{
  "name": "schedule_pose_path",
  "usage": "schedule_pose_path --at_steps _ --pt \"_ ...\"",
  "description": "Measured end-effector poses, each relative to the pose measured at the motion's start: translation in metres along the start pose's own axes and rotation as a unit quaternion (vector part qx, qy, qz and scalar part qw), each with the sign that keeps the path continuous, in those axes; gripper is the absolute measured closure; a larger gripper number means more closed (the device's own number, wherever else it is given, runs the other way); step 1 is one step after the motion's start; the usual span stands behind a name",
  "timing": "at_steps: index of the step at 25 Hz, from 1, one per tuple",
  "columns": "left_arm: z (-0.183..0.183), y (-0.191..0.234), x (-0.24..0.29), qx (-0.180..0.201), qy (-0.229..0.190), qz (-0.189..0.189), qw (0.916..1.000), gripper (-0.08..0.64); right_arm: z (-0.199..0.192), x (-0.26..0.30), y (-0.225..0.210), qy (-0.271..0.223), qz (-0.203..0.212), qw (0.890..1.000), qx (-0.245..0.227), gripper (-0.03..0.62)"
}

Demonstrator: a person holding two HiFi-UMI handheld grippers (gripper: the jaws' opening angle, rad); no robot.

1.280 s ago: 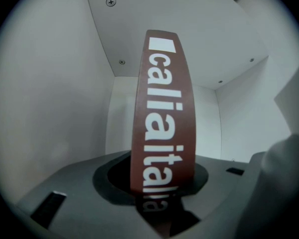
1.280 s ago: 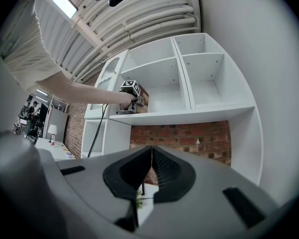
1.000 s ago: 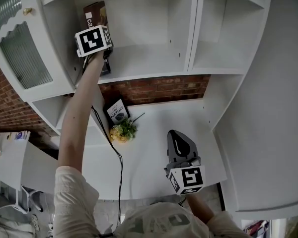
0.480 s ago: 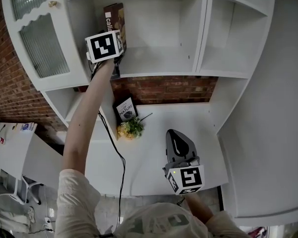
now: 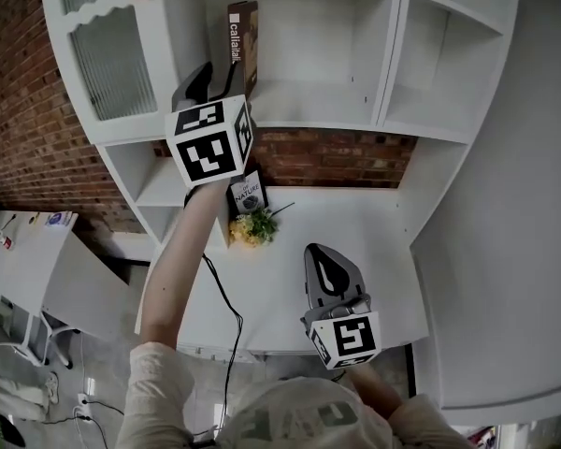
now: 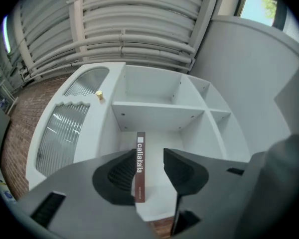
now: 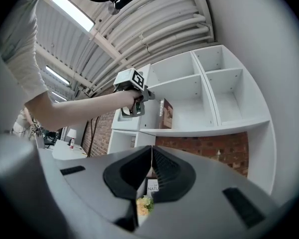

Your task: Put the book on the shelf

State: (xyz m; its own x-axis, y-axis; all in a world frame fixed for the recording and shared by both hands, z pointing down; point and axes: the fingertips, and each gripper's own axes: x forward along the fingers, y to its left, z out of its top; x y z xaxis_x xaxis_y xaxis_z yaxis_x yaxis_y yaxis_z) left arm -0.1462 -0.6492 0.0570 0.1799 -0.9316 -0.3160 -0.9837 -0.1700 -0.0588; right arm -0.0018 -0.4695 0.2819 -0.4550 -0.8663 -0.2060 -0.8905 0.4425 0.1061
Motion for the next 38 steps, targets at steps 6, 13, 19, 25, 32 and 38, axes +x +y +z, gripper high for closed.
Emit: schedule_pose_path --at_steps 6,13,19,25,32,38 --pt "-0.014 -0.037 -0.101 -0.070 -0.046 -0.049 0.9953 0.393 0.009 -0.005 0.017 -0.005 0.015 1.000 -0.009 0.577" --pt "-0.054 -0.064 -0.207 -0.030 -0.085 -0.043 0.9950 0.527 0.028 -0.006 0.022 -0.032 0.023 0.999 -0.013 0.577" --pt "-0.131 -0.090 -0.261 -0.030 -0.030 -0.031 0.9986 0.548 0.014 -0.011 0.041 -0.028 0.048 0.998 -0.004 0.577" --pt "-0.134 -0.095 -0.264 -0.036 -0.024 -0.036 0.9984 0.548 0.002 -0.008 0.047 -0.011 0.055 0.998 0.000 0.577" --pt "-0.143 -0.091 -0.260 -0.030 0.001 -0.031 0.9991 0.547 0.003 -0.005 0.043 -0.015 0.053 0.998 0.010 0.577" --pt "-0.156 -0.092 -0.265 -0.047 0.026 -0.038 0.9978 0.547 0.001 -0.009 0.041 -0.013 0.046 0.999 0.014 0.577"
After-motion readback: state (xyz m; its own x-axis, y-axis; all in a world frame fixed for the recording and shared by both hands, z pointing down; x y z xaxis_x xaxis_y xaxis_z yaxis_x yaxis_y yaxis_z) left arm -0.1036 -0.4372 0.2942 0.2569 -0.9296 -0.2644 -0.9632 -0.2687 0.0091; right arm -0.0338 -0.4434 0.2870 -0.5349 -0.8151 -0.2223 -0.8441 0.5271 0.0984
